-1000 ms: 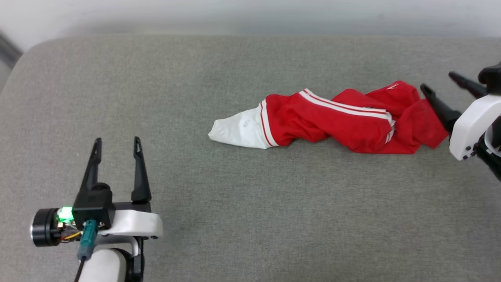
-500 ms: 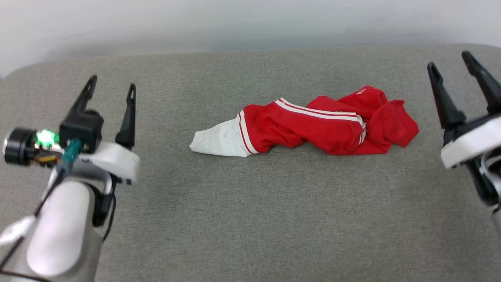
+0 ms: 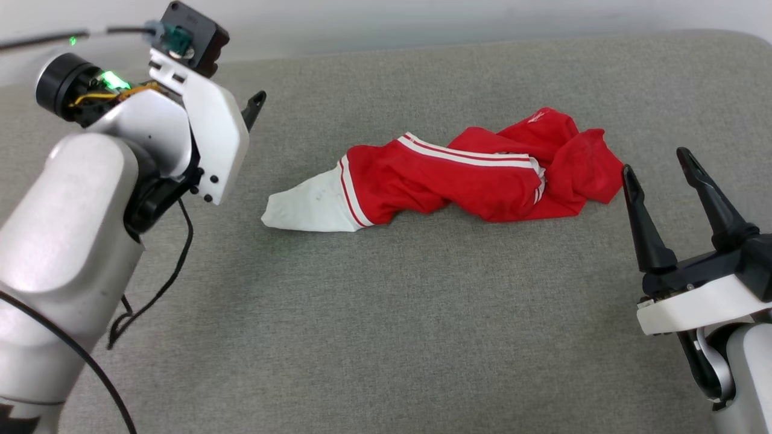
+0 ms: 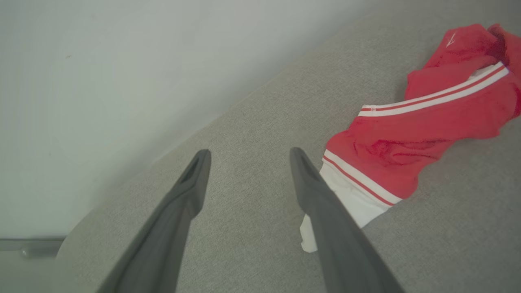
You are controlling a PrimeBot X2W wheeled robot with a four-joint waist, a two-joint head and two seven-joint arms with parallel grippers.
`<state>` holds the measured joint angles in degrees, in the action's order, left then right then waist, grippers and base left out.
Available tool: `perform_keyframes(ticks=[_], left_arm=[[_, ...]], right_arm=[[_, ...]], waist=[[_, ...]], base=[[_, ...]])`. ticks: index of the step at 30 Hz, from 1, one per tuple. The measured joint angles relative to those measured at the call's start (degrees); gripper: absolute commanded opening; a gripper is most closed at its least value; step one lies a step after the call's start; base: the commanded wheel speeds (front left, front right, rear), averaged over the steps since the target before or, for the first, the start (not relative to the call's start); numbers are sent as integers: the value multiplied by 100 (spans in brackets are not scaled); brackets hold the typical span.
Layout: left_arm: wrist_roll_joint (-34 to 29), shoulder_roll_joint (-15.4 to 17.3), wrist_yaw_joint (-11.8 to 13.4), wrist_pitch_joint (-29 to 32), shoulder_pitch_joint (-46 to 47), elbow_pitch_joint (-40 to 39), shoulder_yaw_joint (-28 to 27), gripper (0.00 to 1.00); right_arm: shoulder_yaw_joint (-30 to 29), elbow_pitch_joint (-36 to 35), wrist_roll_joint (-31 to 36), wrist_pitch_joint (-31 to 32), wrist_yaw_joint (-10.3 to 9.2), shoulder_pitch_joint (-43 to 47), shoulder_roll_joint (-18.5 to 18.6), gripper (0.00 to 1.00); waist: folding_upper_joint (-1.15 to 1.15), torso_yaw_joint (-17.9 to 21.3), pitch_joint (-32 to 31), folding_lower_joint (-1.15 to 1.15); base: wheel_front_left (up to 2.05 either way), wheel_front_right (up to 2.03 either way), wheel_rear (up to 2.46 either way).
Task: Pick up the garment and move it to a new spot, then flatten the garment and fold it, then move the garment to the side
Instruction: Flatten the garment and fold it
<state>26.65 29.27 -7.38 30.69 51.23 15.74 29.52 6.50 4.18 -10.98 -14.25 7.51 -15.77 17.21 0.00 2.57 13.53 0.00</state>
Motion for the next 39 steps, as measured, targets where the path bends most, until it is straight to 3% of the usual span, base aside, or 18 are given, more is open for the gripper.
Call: perform_keyframes(ticks=[6,11,17,25,26,27,28,33,39], left_arm=[[1285,368,0,1259,747,-21,1111,100],[1847,559,1,1894,1182,126,1833,100],[2169,724,0,2213,1444,410,2615,100],[2434,926,-2,2202,1491,789,3417,100],[2474,936,-2,2195,1519,812,3489,85],[2508,944,-3,2152,1552,836,3549,22],[2512,949,-3,2082,1580,846,3616,0],[2476,953,-3,1446,1715,906,3891,0],[2121,1151,-2,201,1973,996,3958,0]], right_arm=[[124,-75,66,49,0,-84,-10,100],[247,-78,97,49,0,-293,-18,100],[332,-36,109,10,0,-473,-32,100],[333,64,126,-44,0,-596,-88,100],[336,68,140,-53,0,-609,-98,100],[334,78,148,-59,0,-616,-101,100],[336,98,152,-60,0,-617,-101,100],[298,158,166,-68,0,-614,-94,100],[253,213,153,-77,0,-469,-92,100]], waist=[[0,126,266,0],[0,267,535,0],[0,461,866,0],[0,670,1186,0],[0,682,1203,1],[0,689,1213,0],[0,688,1212,0],[0,607,1096,0],[0,386,796,0]], base=[[0,0,0],[0,0,0],[0,0,0],[0,0,0],[0,0,0],[0,0,0],[0,0,0],[0,0,0],[0,0,0]])
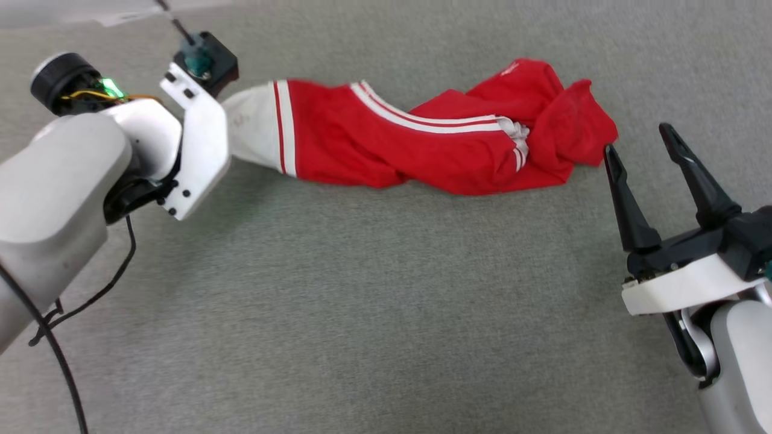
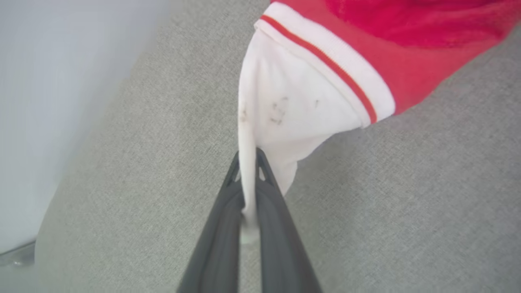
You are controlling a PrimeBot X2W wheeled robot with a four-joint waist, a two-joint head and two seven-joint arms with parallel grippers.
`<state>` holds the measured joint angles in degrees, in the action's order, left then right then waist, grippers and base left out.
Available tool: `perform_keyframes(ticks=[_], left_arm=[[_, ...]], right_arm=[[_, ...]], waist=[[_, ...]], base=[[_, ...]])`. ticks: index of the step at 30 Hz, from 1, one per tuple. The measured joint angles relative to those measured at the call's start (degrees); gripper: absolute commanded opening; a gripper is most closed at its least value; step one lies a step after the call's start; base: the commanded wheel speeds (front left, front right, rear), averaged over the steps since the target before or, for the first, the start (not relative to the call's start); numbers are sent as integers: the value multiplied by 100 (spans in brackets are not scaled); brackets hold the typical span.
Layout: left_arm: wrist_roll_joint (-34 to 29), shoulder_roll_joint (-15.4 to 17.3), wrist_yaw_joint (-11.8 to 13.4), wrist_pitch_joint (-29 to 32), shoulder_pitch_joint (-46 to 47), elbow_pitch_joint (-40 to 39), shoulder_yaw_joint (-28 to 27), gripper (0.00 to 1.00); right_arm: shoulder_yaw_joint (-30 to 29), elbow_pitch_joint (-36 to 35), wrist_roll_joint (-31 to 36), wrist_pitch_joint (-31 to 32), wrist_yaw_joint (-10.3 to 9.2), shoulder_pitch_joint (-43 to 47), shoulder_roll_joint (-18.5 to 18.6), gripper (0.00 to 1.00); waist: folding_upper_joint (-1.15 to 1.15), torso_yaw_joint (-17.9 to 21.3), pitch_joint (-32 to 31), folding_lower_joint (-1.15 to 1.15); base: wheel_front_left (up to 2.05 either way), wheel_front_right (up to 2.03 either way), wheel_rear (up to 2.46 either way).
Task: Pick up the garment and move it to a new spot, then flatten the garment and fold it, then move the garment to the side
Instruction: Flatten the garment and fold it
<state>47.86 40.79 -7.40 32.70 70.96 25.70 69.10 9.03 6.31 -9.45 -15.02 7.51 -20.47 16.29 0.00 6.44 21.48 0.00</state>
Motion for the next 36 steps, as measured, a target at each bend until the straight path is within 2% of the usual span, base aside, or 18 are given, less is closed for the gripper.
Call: perform_keyframes(ticks=[4,12,17,23,24,25,29,36], left_arm=[[-202,249,30,-790,-79,52,-40,0],[-129,815,621,-1992,-1387,-19,-71,0],[320,858,967,-2510,-2576,-2,-29,0],[842,699,1050,-2719,-3350,48,-23,0],[931,682,1049,-2726,-3400,43,-51,46],[991,677,1042,-2736,-3422,36,-81,100],[1028,804,1040,-2694,-3314,-129,-174,100],[968,1355,899,-2159,-2364,-972,-498,100]], right_arm=[[-34,9,-7,0,0,162,-11,100],[-147,31,-59,-1,0,623,-67,100],[-163,64,-59,-1,0,872,-113,100],[-193,78,-59,-1,0,1068,-124,100],[-197,82,-59,-1,0,1094,-124,100],[-192,88,-59,1,0,1116,-124,100],[-182,87,-64,21,0,1167,-123,100],[-166,26,-75,36,0,1209,-134,100]], waist=[[0,-166,-229,0],[0,-431,-675,0],[0,-525,-872,0],[0,-591,-1040,0],[0,-606,-1070,0],[0,-622,-1101,0],[0,-690,-1246,1],[0,-735,-1336,1]], base=[[0,0,0],[0,0,0],[0,0,0],[0,0,0],[0,0,0],[0,0,0],[0,0,0],[0,0,0]])
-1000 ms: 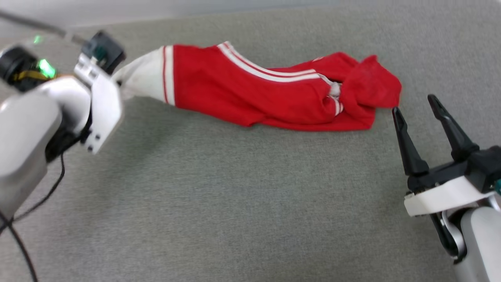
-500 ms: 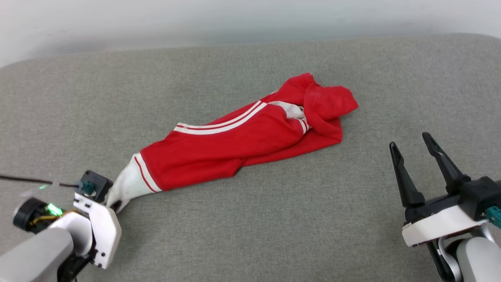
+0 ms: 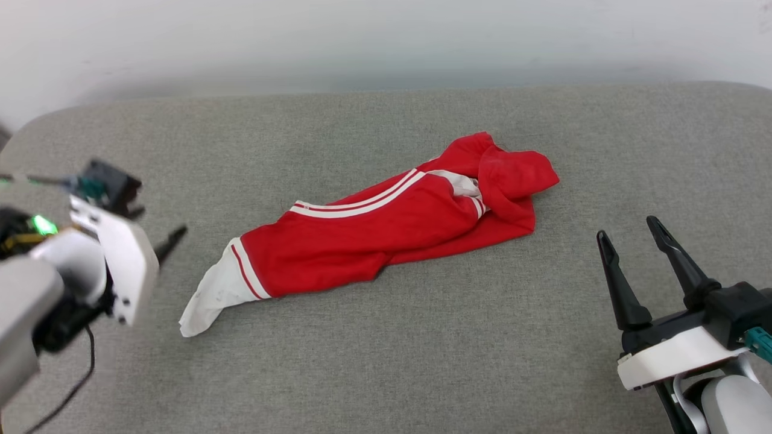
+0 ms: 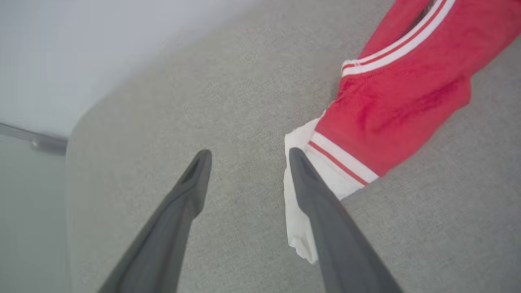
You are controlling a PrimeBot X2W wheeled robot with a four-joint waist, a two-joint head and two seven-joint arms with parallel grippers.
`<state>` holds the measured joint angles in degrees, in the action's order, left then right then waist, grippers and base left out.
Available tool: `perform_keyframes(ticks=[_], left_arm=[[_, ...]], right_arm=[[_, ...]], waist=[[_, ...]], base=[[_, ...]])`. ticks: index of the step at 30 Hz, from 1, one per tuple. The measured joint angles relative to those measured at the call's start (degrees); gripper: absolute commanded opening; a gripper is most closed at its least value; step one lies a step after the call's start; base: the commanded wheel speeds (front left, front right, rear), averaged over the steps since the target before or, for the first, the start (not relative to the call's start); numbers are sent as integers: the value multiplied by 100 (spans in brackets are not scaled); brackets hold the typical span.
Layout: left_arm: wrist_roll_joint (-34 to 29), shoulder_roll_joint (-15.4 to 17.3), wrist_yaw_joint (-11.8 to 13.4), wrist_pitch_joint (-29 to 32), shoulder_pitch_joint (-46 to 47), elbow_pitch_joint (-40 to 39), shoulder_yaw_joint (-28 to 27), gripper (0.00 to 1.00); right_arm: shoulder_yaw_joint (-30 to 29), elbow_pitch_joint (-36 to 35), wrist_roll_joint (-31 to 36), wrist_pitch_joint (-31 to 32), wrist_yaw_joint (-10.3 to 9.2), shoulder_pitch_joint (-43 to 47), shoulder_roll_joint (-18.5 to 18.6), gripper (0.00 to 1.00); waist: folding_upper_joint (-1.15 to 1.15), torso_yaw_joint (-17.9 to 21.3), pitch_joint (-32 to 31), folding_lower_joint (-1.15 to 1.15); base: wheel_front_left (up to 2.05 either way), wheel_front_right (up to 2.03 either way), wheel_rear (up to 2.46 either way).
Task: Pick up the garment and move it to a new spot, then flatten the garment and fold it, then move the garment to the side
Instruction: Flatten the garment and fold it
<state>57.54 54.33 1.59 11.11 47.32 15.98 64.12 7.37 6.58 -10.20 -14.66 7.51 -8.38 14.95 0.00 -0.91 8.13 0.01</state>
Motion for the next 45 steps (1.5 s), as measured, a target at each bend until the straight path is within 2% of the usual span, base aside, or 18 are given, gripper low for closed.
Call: perform_keyframes(ticks=[2,6,11,17,22,29,30,31,36,45], left_arm=[[-29,97,-57,258,369,-215,-96,100],[11,46,-216,1016,946,-510,-114,100],[192,-265,-460,1927,1428,-638,1,100],[276,-625,-623,2773,1770,-452,271,100],[220,-872,-714,3129,1837,30,512,100],[140,-1067,-816,3184,1737,590,686,100],[94,-1068,-822,3145,1738,614,693,29],[21,-1069,-829,3082,1750,632,702,0],[-246,-1078,-866,2709,1891,600,738,0],[-928,-1074,-888,1510,2213,408,702,0]], right_arm=[[3,-21,-1,-1,0,-5,-5,100],[42,-37,-12,0,0,-72,-9,100],[90,-35,-18,-2,0,-231,-13,100],[148,-14,-15,-19,0,-450,-21,100],[203,13,3,-26,0,-654,-75,100],[156,45,41,-36,0,-761,-132,100],[142,32,53,-36,0,-766,-137,100],[121,19,66,-36,0,-773,-147,100],[47,-18,121,-36,0,-753,-165,100],[46,-11,137,-37,0,-637,-182,100]], waist=[[0,15,45,0],[0,87,170,0],[0,243,380,-1],[0,459,694,-1],[0,638,992,-1],[0,854,1275,-1],[0,867,1294,-1],[0,872,1306,-1],[0,799,1257,-1],[0,557,956,-1]], base=[[0,0,0],[0,0,0],[0,0,0],[0,0,0],[0,0,0],[0,0,0],[0,0,0],[0,0,0],[0,0,0],[0,0,0]])
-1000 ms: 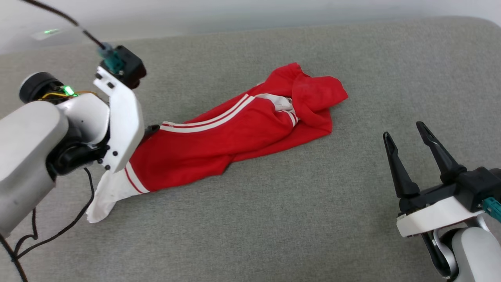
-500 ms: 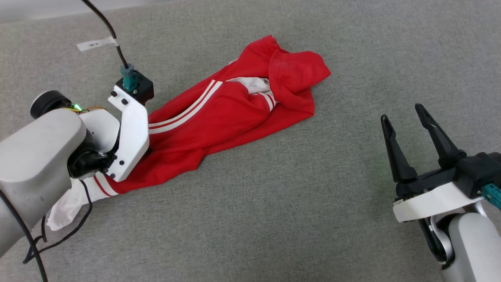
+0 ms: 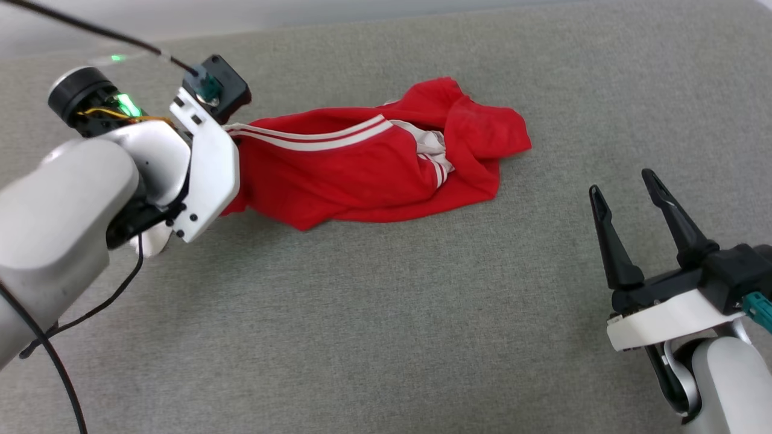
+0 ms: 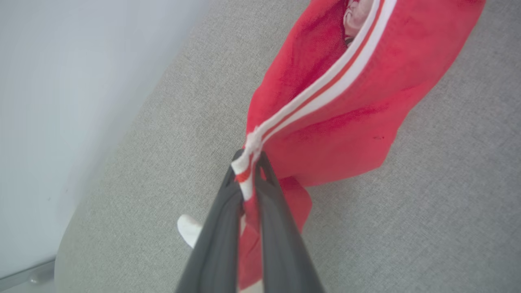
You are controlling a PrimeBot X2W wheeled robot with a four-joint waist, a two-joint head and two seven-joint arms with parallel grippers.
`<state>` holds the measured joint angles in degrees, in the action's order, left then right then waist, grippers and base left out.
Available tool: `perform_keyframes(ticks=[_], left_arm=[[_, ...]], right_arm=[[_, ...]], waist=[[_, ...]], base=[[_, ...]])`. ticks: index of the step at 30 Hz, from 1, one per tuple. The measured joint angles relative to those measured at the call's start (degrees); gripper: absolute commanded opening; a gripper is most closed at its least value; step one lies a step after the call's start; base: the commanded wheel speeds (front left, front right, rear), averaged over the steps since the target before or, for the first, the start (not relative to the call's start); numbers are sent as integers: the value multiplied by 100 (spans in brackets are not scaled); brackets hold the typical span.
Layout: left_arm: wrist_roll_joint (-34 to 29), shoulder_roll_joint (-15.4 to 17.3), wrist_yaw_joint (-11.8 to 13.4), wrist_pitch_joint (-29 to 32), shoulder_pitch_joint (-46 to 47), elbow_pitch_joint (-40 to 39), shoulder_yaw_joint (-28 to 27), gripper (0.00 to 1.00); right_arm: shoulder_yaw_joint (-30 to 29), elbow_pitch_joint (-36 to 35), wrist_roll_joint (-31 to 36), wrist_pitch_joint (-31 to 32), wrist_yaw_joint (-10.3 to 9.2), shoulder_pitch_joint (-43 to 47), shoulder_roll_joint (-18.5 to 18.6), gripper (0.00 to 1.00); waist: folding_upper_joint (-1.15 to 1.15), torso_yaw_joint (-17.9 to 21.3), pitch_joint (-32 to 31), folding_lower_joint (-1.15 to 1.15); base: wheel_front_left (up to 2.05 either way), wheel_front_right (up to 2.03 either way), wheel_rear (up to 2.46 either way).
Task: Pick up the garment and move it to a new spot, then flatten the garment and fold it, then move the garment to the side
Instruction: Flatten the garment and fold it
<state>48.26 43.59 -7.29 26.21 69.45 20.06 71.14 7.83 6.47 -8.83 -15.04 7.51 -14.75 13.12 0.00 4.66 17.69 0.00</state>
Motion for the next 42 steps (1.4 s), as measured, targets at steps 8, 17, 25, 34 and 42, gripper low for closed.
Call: perform_keyframes(ticks=[8,17,25,34,42], left_arm=[[-477,240,611,-991,-1162,-822,103,0],[-460,203,1254,-1382,-3135,-1502,200,0],[-233,-25,1367,-1356,-4049,-1521,209,1],[-315,46,2256,-2588,-4150,-2045,-515,100],[-534,157,3418,-3472,-4413,-2714,-1109,100]], right_arm=[[-60,51,-9,0,0,316,-32,100],[-189,53,-29,-3,0,697,-43,100],[-143,91,-59,-3,0,804,-27,100],[-8,34,-69,1,0,632,223,100],[502,-265,-98,461,0,-488,800,100]], waist=[[0,-171,-389,0],[0,-358,-766,0],[0,-423,-939,0],[0,-502,-1204,1],[0,-644,-1200,1]], base=[[0,0,0],[0,0,0],[0,0,0],[0,0,0],[0,0,0]])
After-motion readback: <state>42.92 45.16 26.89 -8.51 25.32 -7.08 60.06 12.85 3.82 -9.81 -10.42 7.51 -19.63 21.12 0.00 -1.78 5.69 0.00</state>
